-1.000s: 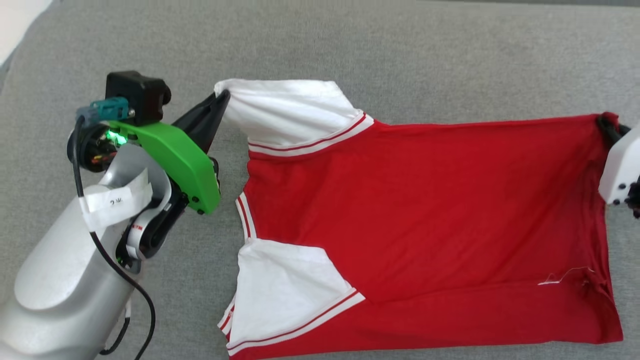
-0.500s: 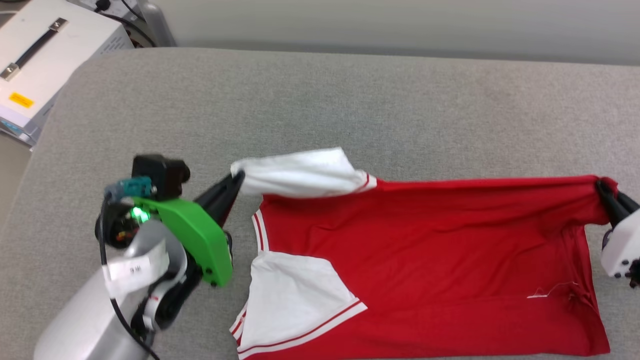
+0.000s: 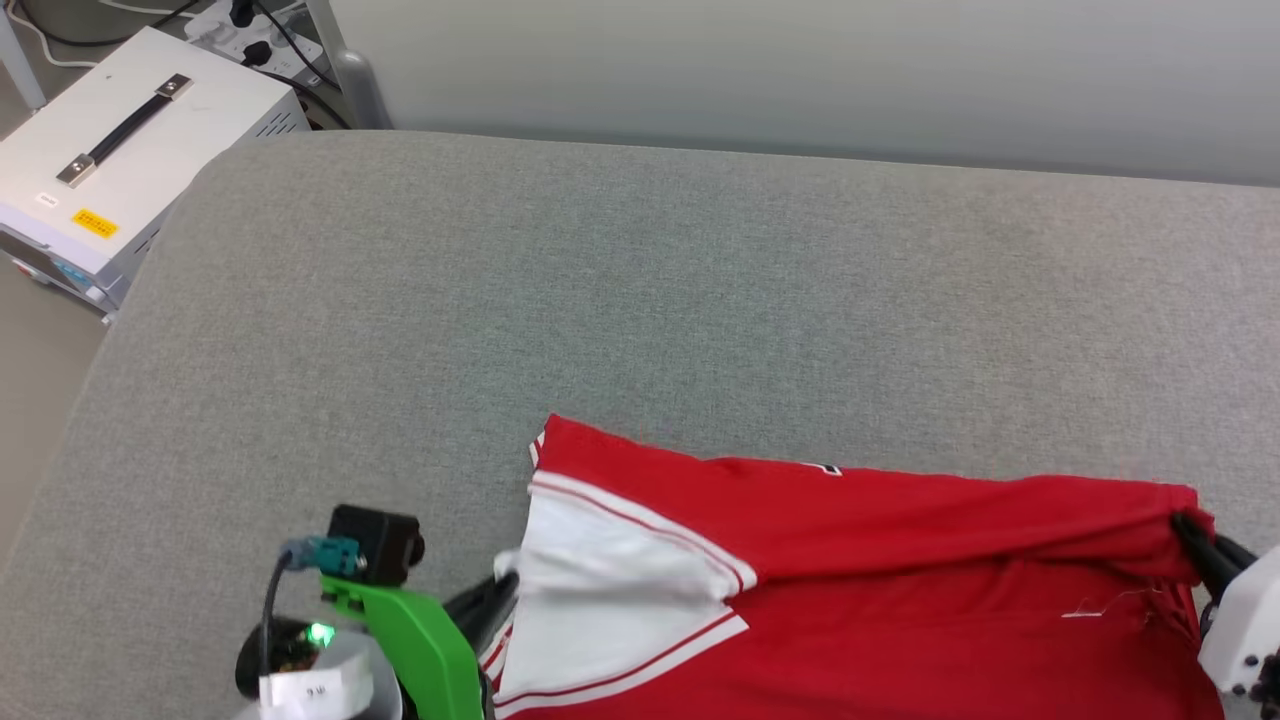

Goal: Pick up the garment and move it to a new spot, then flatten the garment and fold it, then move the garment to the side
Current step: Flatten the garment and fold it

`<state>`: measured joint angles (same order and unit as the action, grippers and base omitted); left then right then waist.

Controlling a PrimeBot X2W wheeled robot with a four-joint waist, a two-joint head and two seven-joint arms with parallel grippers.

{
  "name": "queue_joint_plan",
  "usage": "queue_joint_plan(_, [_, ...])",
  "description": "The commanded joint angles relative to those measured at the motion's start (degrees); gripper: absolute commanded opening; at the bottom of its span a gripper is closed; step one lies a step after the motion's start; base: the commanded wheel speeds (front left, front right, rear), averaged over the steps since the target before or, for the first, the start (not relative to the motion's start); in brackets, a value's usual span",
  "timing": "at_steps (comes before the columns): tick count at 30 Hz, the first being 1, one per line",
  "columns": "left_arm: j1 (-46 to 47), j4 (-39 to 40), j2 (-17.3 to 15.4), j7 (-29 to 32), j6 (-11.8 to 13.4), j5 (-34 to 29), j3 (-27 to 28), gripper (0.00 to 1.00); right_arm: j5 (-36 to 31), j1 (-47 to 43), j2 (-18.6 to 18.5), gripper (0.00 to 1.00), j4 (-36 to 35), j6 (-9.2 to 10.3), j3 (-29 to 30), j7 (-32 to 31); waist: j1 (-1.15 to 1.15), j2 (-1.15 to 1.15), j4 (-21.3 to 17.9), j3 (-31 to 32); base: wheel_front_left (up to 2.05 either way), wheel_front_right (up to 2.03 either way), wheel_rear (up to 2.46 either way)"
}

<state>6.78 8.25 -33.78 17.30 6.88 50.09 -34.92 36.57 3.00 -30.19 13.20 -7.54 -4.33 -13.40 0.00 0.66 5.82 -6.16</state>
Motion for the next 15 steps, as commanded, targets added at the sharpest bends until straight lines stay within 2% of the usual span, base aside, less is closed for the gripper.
queue_joint_plan(1, [-1.5, 0.2, -0.5, 0.8, 0.3, 1.0, -0.5, 0.00, 0.5, -1.2, -0.8, 0.00, -0.1, 0.05, -0.5, -0.4, 0.00, -0.66, 0.0, 0.1, 0.00, 0.00, 0.00])
queue_joint_plan(8, [-2.7, -1.8, -1.4, 3.6, 0.5, 0.2, -3.2, 0.00, 0.5, -3.0, -3.3, 0.00, 0.3, 0.05, -4.0, -2.0, 0.00, -0.66, -0.2, 0.2, 0.00, 0.00, 0.00])
queue_joint_plan(15, [-1.9, -5.7, 0.4, 4.0, -0.6, -0.3, -5.2, 0.00, -0.9, -2.1, -5.4, 0.00, 2.4, 0.05, -7.9, -2.7, 0.00, -0.66, -0.4, -0.2, 0.00, 0.00, 0.00])
